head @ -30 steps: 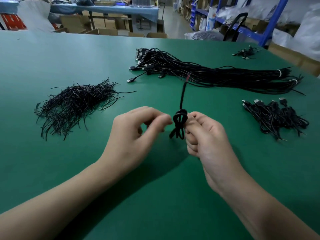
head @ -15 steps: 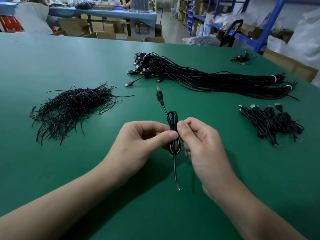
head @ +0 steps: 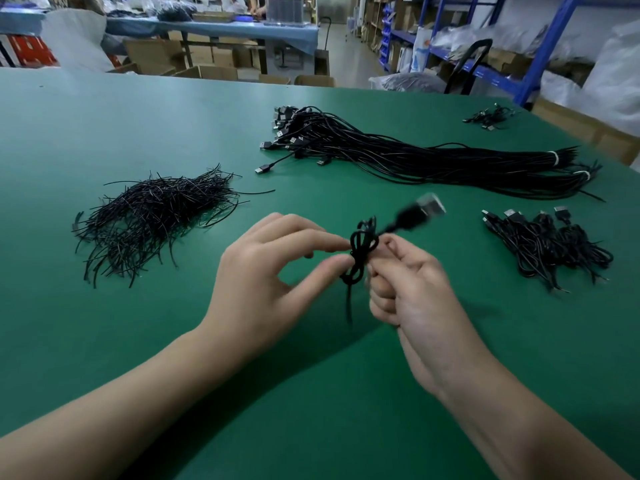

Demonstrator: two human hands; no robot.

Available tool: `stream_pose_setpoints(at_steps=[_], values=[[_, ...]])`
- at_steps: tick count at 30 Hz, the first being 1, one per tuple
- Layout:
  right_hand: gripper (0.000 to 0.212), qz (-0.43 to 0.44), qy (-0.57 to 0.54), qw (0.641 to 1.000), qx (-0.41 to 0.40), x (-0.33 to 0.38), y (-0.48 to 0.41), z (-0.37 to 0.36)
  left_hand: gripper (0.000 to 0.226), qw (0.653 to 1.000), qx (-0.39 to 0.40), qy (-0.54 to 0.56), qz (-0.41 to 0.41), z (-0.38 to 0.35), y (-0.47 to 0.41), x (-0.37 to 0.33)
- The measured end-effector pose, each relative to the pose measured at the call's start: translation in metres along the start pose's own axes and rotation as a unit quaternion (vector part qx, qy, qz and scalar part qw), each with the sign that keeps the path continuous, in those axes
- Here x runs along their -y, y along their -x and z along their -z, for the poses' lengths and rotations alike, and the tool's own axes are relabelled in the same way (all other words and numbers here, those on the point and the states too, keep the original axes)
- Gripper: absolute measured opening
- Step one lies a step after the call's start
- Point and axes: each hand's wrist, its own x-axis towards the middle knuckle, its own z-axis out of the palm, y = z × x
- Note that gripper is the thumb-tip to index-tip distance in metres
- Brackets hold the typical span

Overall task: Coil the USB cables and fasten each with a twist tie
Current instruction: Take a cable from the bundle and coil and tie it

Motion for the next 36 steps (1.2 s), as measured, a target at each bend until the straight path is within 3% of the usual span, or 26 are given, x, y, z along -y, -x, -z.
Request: stream_pose_setpoints(at_steps=[2, 5, 7, 9, 13, 17, 21, 23, 27, 29, 31, 33, 36], values=[[0.035, 0.078, 0.086, 0.993, -0.016, 0.0008, -0.0025, 0.0031, 0.036, 0.985, 0.037, 0.105, 0.132, -0.0009, 0.0005, -0.0012], [0.034, 0.181, 0.224, 0.957, -0.028, -0.0011, -0.0005, 0.0030, 0.060, 0.893, 0.148, 0.307, 0.293, -0.0028, -0.0024, -0.0017], [0.032, 0.221, 0.272, 0.936, -0.030, -0.0019, 0.0021, 0.0005, 0.058, 0.839, 0.181, 0.399, 0.324, -0.0024, -0.0032, -0.0028], [0.032, 0.241, 0.295, 0.924, -0.035, -0.0022, 0.0022, 0.0006, 0.052, 0.824, 0.190, 0.420, 0.329, -0.0021, -0.0033, -0.0014], [0.034, 0.233, 0.304, 0.923, -0.037, -0.0024, 0.0000, 0.0021, 0.035, 0.838, 0.205, 0.395, 0.316, -0.0003, -0.0027, -0.0011], [0.037, 0.134, 0.226, 0.965, -0.004, -0.0041, -0.0015, 0.0021, 0.017, 0.865, 0.176, 0.380, 0.275, -0.0008, -0.0027, -0.0017], [0.036, -0.020, 0.072, 0.997, 0.016, -0.0018, 0.0003, 0.0013, 0.016, 0.967, 0.111, 0.175, 0.147, 0.0007, -0.0005, -0.0010], [0.035, -0.062, -0.006, 0.998, 0.027, 0.0000, 0.0013, 0.0008, 0.017, 0.988, 0.078, 0.108, 0.081, 0.0016, 0.0005, -0.0011], [0.040, -0.058, -0.049, 0.996, 0.041, 0.0005, 0.0011, -0.0007, 0.019, 0.999, 0.028, -0.002, -0.022, 0.0006, 0.0004, -0.0012], [0.040, -0.001, 0.028, 0.999, 0.032, 0.0010, -0.0002, 0.0001, 0.015, 0.995, 0.054, 0.064, 0.048, 0.0023, -0.0012, -0.0028], [0.034, 0.101, 0.150, 0.983, 0.006, 0.0025, -0.0002, 0.0018, 0.022, 0.961, 0.106, 0.184, 0.179, 0.0019, -0.0021, -0.0040], [0.033, 0.190, 0.243, 0.951, -0.016, 0.0026, 0.0013, 0.0025, 0.051, 0.908, 0.151, 0.259, 0.293, 0.0009, -0.0028, -0.0015], [0.033, 0.277, 0.340, 0.899, -0.023, 0.0035, 0.0047, 0.0005, 0.075, 0.820, 0.240, 0.362, 0.372, 0.0031, -0.0061, -0.0005]])
